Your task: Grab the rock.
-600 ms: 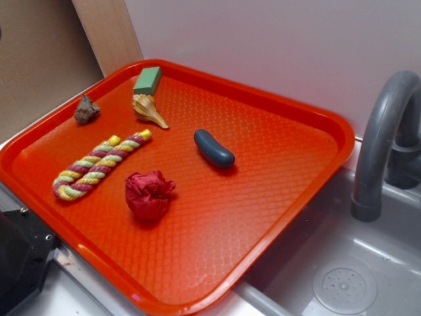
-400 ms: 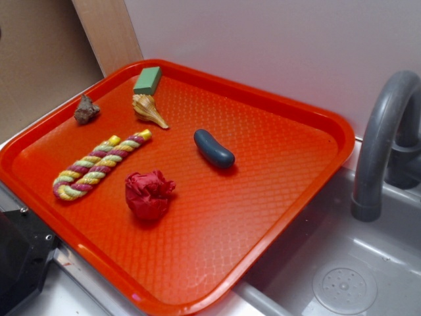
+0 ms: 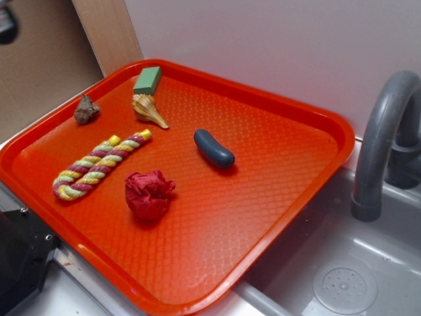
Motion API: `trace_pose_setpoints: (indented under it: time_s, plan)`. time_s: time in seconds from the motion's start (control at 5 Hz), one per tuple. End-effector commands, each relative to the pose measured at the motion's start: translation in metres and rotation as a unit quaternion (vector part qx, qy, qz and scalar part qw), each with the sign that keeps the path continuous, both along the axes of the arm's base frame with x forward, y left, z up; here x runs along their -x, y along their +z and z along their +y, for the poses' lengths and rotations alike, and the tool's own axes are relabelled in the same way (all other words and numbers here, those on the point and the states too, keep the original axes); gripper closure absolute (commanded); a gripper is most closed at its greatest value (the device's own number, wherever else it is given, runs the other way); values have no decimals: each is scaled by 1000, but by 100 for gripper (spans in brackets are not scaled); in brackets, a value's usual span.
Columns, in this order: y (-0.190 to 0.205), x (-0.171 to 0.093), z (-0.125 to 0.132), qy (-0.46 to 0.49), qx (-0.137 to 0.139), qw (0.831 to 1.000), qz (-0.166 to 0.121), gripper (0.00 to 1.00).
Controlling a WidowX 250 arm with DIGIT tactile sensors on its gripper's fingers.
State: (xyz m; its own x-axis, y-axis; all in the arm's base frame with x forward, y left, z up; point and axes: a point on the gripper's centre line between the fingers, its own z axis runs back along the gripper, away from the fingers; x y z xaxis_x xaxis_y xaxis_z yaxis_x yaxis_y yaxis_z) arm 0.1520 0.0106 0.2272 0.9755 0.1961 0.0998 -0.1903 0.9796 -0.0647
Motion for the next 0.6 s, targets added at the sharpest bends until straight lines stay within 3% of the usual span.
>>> trace_pose_setpoints:
  time_s: [0.0, 0.2, 0.4]
  plan:
    - [-31, -30, 58, 172, -33, 982, -64, 0]
    - [-56, -33, 92, 243, -70, 963, -99, 0]
    - [-83, -39, 123, 291, -89, 946, -113, 0]
